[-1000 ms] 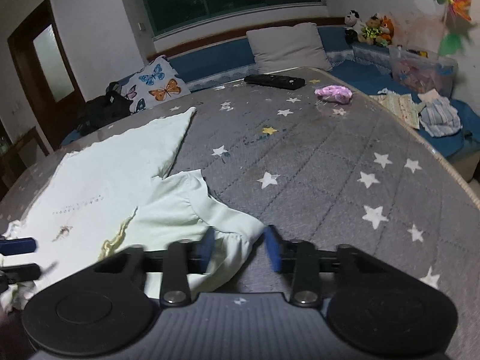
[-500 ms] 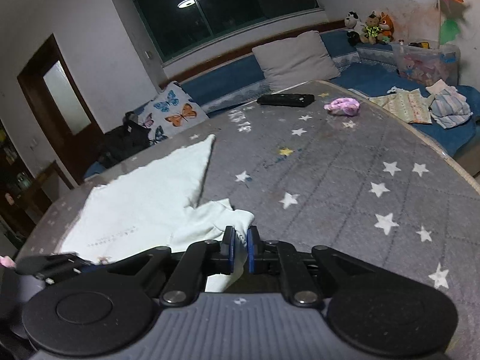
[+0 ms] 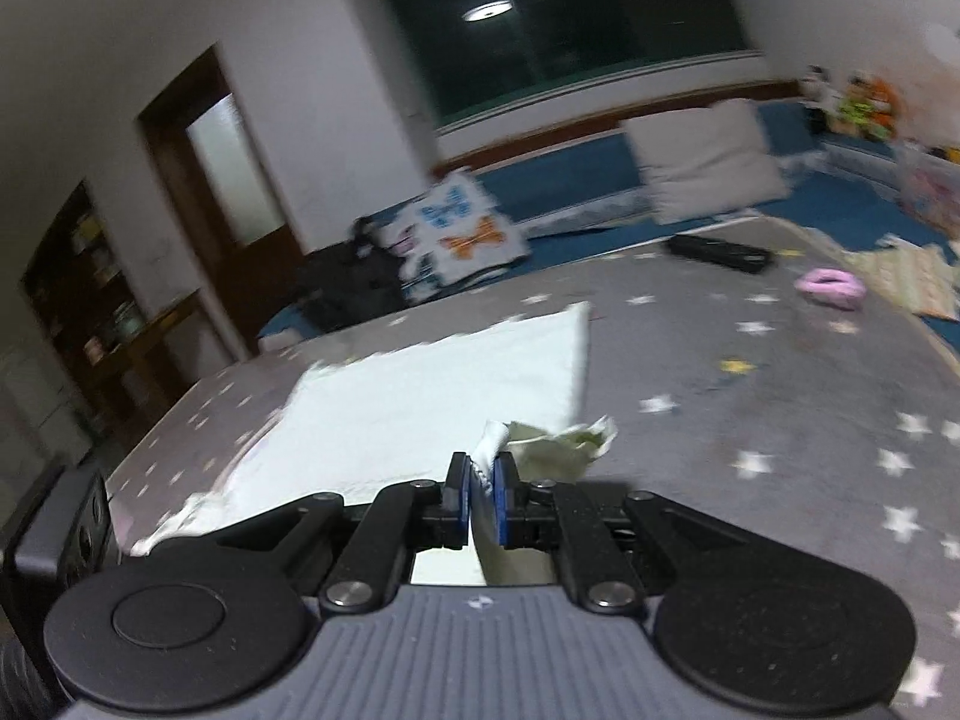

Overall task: Fold clothes
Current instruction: 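Fold the held sleeve over the shirt body with the right gripper and release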

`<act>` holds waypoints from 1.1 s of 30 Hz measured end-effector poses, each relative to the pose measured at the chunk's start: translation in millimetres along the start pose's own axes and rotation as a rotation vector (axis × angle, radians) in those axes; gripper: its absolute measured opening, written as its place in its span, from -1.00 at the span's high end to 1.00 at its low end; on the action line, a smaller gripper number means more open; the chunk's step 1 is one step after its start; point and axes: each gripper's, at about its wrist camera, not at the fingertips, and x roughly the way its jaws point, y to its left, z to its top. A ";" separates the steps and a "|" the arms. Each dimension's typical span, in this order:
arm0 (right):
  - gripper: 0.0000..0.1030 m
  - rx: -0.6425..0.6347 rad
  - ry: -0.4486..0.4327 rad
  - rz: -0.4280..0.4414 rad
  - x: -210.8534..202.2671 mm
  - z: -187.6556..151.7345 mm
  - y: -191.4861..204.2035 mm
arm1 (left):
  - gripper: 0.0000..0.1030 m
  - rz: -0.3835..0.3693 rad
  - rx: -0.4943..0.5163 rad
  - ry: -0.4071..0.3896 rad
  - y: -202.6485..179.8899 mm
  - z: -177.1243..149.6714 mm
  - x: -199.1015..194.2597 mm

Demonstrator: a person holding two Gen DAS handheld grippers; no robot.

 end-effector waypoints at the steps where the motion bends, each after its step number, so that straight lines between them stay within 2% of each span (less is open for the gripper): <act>1: 0.86 -0.017 0.013 0.015 5.7 -1.9 7.0 | 0.04 0.015 -0.012 -0.005 5.7 -2.5 -6.0; 4: 0.85 -0.039 0.061 0.061 27.0 -11.6 21.4 | 0.04 0.062 -0.047 -0.016 21.9 -9.2 -20.4; 7: 0.71 -0.041 0.122 0.104 44.9 -22.2 30.0 | 0.04 0.106 -0.084 -0.010 35.9 -13.6 -24.0; 11: 0.69 -0.048 0.136 0.128 38.3 -26.1 29.7 | 0.04 0.127 -0.111 -0.019 45.2 -11.5 -26.8; 15: 0.67 -0.025 0.146 0.047 26.0 -31.4 5.8 | 0.07 0.092 -0.100 -0.045 38.8 -0.3 -23.9; 20: 0.68 -0.022 0.239 -0.041 22.9 -55.1 -18.1 | 0.18 0.012 -0.060 -0.045 18.0 5.2 -12.0; 23: 0.67 -0.040 0.247 -0.041 17.8 -52.2 -19.3 | 0.22 -0.025 -0.036 -0.035 7.7 4.6 -3.7; 27: 0.67 -0.087 0.201 -0.038 19.3 -30.0 -16.0 | 0.24 -0.049 -0.023 -0.019 0.5 -0.8 1.7; 33: 0.67 -0.180 0.189 -0.018 60.0 -0.8 -3.2 | 0.24 -0.061 -0.018 0.011 -1.3 -3.8 11.7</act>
